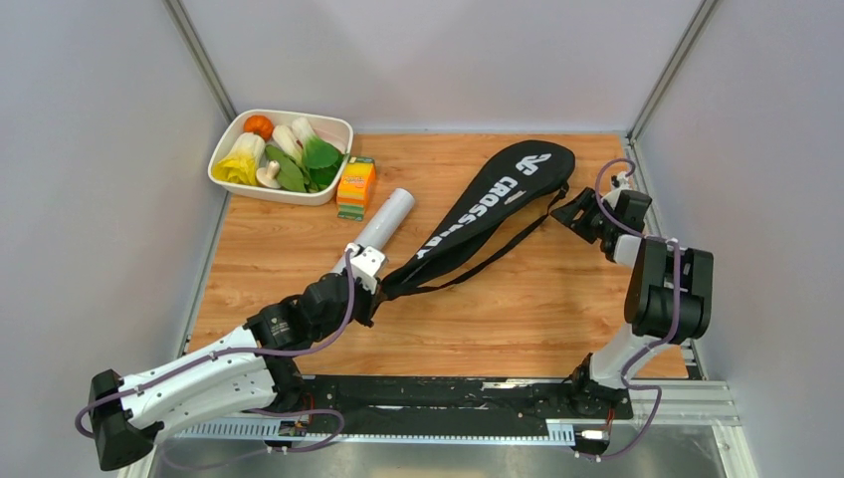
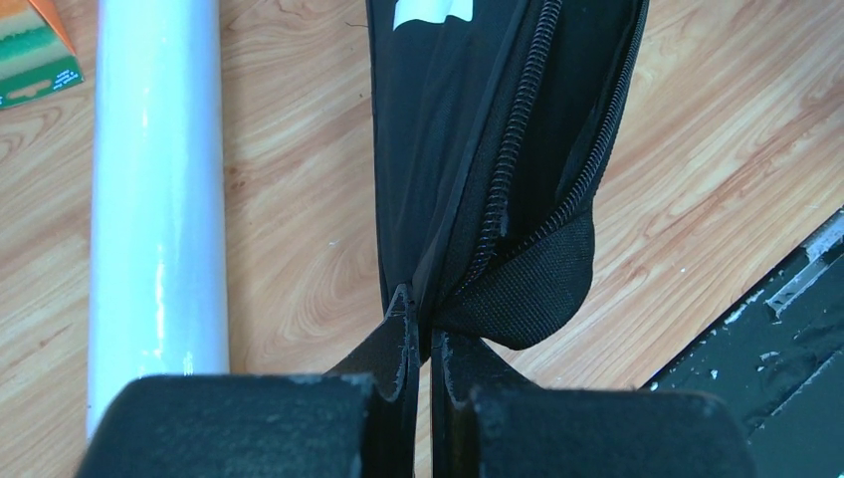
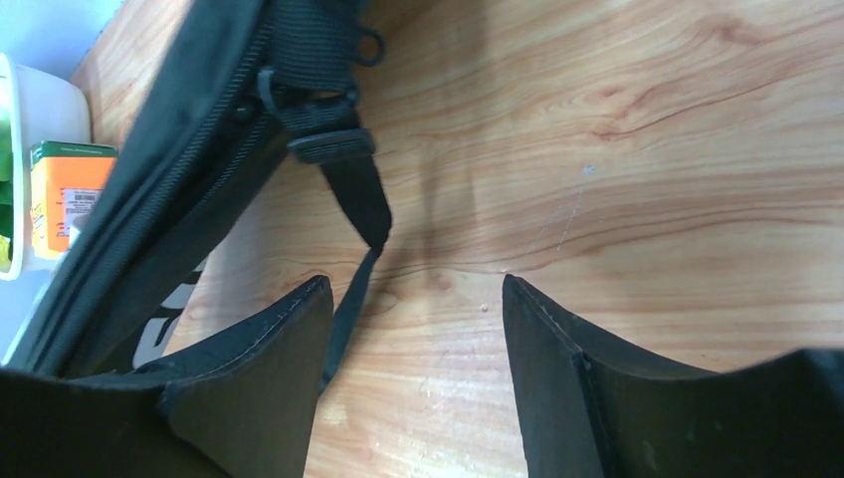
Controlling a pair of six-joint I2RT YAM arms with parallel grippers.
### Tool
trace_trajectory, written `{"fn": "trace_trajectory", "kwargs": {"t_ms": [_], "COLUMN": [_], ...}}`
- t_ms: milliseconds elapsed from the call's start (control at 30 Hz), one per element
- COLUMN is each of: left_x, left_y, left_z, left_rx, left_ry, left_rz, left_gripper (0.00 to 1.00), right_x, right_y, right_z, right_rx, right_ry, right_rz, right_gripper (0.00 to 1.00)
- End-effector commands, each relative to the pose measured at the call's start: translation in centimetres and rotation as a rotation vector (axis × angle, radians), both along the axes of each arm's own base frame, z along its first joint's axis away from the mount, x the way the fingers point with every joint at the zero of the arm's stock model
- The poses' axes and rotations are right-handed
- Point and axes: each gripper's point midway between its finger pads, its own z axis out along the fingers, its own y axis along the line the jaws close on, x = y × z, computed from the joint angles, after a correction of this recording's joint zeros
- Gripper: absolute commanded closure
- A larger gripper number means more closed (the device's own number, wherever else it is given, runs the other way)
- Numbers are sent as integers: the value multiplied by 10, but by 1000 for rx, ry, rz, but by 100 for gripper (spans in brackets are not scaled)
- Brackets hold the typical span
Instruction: Pack up the badminton gear
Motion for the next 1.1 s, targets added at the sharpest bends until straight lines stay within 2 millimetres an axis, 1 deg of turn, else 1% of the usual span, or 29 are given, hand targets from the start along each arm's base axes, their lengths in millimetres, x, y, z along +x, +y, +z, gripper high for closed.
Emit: {"fn": "trace_trajectory", "kwargs": {"t_ms": [0, 167, 200, 267, 300, 367, 400, 433, 467, 500, 567, 633, 733, 833, 933, 1000, 1067], "left_x": [1, 1, 2, 3, 3, 4, 5, 5, 6, 6, 7, 7, 8, 8, 6, 6, 6], "left_y": [-10, -10, -9, -6, -5, -3, -2, -2, 0, 0, 3, 6, 8, 7, 5, 4, 4], "left_z": [29, 30, 30, 28, 28, 25, 24, 23, 21, 20, 19, 17, 19, 21, 25, 26, 28], "left_rx": [-122, -125, -123, -116, -112, -108, -105, -108, -107, -106, -102, -93, -99, -111, -130, -135, -140], "left_ry": [7, 19, 20, 22, 24, 30, 36, 47, 55, 64, 73, 75, 72, 69, 68, 69, 71], "left_rz": [8, 9, 13, 26, 30, 36, 42, 42, 52, 53, 63, 70, 77, 76, 64, 63, 62], "left_gripper": [100, 100, 100, 100, 100, 100, 100, 100, 100, 100, 100, 100, 100, 100, 100, 100, 100], "right_x": [29, 45, 49, 53, 54, 59, 60, 59, 58, 56, 52, 51, 54, 60, 71, 75, 75], "right_y": [9, 31, 33, 34, 32, 24, 18, 10, 1, -8, -27, -41, -53, -55, -53, -53, -49], "right_z": [13, 7, 7, 7, 9, 13, 14, 16, 20, 26, 35, 39, 35, 26, 15, 1, -6], "right_rx": [45, 109, 119, 133, 129, 103, 79, 51, 19, -11, -63, -102, -126, -123, -108, -105, -90], "right_ry": [-86, -95, -95, -94, -94, -93, -81, -70, -70, -80, -91, -98, -82, -66, -48, -14, 3], "right_rz": [21, 77, 86, 88, 79, 38, 1, -43, -94, -147, -255, -326, -387, -395, -376, -370, -349], "right_gripper": [35, 36, 37, 45, 50, 71, 82, 92, 98, 100, 100, 100, 100, 100, 95, 89, 80]}}
